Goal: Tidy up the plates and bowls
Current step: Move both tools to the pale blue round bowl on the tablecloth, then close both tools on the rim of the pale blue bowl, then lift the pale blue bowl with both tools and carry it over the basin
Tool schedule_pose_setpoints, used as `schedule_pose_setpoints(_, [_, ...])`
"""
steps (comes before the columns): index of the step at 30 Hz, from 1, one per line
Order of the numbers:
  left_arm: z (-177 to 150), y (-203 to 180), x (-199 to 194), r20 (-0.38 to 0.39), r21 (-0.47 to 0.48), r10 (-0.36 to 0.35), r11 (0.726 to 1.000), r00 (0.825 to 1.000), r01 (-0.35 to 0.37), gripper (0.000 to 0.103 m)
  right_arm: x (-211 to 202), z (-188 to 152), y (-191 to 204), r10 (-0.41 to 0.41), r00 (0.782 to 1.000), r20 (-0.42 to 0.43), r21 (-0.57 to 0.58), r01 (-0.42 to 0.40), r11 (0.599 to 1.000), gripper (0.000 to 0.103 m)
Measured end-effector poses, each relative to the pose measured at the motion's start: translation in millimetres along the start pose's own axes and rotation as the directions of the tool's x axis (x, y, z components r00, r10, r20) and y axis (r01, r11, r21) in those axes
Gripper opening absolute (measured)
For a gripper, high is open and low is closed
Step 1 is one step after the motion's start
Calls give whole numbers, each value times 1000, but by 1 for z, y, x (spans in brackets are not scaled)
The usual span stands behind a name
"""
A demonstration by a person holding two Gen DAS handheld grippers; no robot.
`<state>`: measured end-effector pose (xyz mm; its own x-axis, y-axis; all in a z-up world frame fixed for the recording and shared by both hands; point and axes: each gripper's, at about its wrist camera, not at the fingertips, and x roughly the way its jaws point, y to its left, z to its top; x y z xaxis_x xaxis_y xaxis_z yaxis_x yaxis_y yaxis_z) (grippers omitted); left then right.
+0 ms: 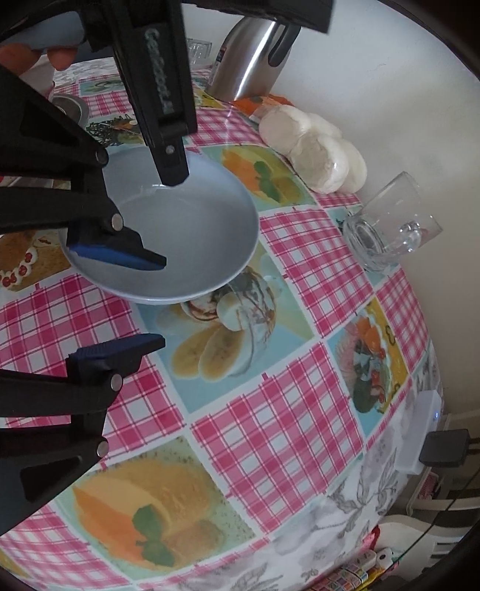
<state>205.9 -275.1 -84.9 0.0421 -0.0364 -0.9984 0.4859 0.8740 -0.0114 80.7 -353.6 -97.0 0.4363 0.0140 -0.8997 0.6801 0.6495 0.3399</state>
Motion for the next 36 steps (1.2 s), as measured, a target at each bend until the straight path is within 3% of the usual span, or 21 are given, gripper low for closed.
schedule_pose_setpoints(5, [4,-10,9,-12,21,23,1000,1000,-22,31,10,-1,0,23,1000,-20,3,-23,1000,29])
schedule_pose_setpoints(9, [5,-20,13,-6,44,55,998,998,-55,22,9,-2,5,48,999,-19,-7,-48,999,18])
schedule_pose_setpoints(15, [3,-21,9,8,38,30,999,1000,-30,18,7,-1,-2,72,997,-26,19,-72,997,17])
schedule_pose_setpoints(25, [-12,-22,-54,126,69,1,998,992,-10,18,-42,0,7,110,992,59,5,-111,994,17])
schedule_pose_setpoints(36, [-60,17,-116,246,67,-21,998,969,4,18,-95,-31,37,171,980,102,-66,-165,984,17])
